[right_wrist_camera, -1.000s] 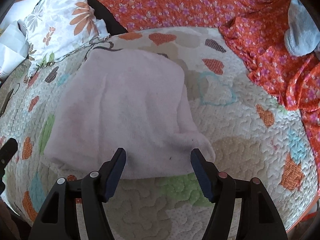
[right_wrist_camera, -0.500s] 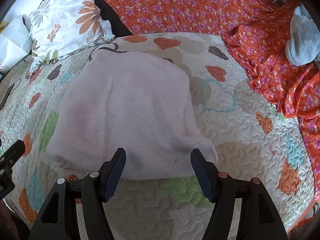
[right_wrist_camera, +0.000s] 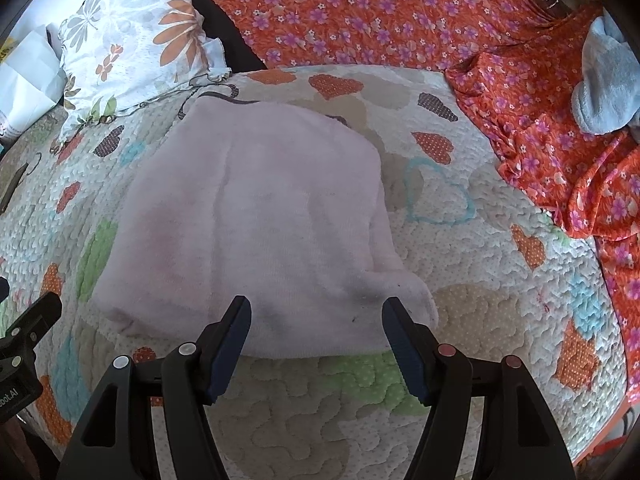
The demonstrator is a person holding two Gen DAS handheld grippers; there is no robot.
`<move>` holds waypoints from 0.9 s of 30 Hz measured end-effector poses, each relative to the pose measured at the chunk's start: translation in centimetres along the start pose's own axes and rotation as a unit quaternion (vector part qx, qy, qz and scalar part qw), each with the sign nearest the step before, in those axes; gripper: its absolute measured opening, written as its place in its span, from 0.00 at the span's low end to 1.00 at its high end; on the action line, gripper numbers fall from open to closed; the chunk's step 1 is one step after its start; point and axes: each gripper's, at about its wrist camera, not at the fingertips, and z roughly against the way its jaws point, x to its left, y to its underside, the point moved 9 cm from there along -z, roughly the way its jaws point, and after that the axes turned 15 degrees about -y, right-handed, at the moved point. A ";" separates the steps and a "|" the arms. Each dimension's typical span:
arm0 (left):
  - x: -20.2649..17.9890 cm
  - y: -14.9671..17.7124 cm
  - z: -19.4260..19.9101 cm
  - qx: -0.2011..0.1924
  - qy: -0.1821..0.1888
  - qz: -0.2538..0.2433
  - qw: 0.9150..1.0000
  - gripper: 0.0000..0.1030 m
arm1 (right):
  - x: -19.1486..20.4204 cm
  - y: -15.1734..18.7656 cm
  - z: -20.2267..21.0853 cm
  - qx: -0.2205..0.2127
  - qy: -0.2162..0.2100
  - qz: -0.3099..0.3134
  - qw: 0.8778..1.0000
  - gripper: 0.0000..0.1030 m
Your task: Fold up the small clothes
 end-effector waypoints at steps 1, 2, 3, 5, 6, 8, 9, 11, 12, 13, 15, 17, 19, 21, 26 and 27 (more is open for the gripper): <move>-0.1 0.1 -0.1 0.002 0.002 0.000 1.000 1.00 | 0.0 0.0 0.0 0.001 0.000 0.000 1.000 0.71; -0.1 0.1 -0.1 0.003 0.003 0.000 1.000 1.00 | 0.0 0.1 0.0 0.001 0.000 0.000 1.000 0.71; -0.1 0.1 -0.1 0.004 0.003 0.001 1.000 1.00 | 0.0 0.0 -0.1 0.001 0.000 0.001 1.000 0.71; -0.2 0.1 -0.2 0.006 0.005 0.001 1.000 1.00 | 0.0 0.1 -0.1 0.001 0.000 0.001 1.000 0.71; -0.3 0.2 -0.2 0.007 0.006 0.001 1.000 1.00 | 0.0 0.1 -0.1 0.001 0.000 0.001 1.000 0.71; -0.3 0.2 -0.2 0.008 0.007 0.001 1.000 1.00 | 0.0 0.1 -0.1 0.001 0.001 0.001 1.000 0.71; -0.4 0.2 -0.3 0.009 0.008 0.000 1.000 1.00 | 0.0 0.1 -0.1 0.001 0.001 0.001 1.000 0.71; -0.4 0.3 -0.3 0.011 0.010 0.000 1.000 1.00 | 0.0 0.1 -0.1 0.002 0.002 0.002 1.000 0.71; -0.4 0.3 -0.3 0.012 0.011 0.001 1.000 1.00 | 0.0 0.1 -0.1 0.001 0.003 0.002 1.000 0.71; -0.4 0.3 -0.4 0.012 0.011 0.001 1.000 1.00 | -0.1 0.1 -0.1 0.001 0.004 0.003 1.000 0.71; -0.5 0.3 -0.3 0.012 0.013 0.000 1.000 1.00 | -0.1 0.0 -0.1 0.002 0.004 0.004 1.000 0.71; -0.6 0.4 -0.3 0.014 0.016 0.001 1.000 1.00 | -0.2 0.0 -0.1 0.002 0.005 0.004 1.000 0.71; -0.7 0.4 -0.3 0.016 0.020 0.003 1.000 1.00 | -0.1 0.0 -0.1 0.002 0.004 0.005 1.000 0.71; -0.8 0.5 -0.4 0.018 0.019 0.002 1.000 1.00 | -0.1 0.1 -0.1 0.002 0.005 0.005 1.000 0.71; -0.9 0.7 -0.4 0.020 0.017 0.000 1.000 1.00 | -0.2 0.2 -0.1 0.002 0.005 0.006 1.000 0.72; -0.9 0.6 -0.4 0.019 0.017 0.000 1.000 1.00 | -0.2 0.1 -0.1 0.002 0.005 0.007 1.000 0.72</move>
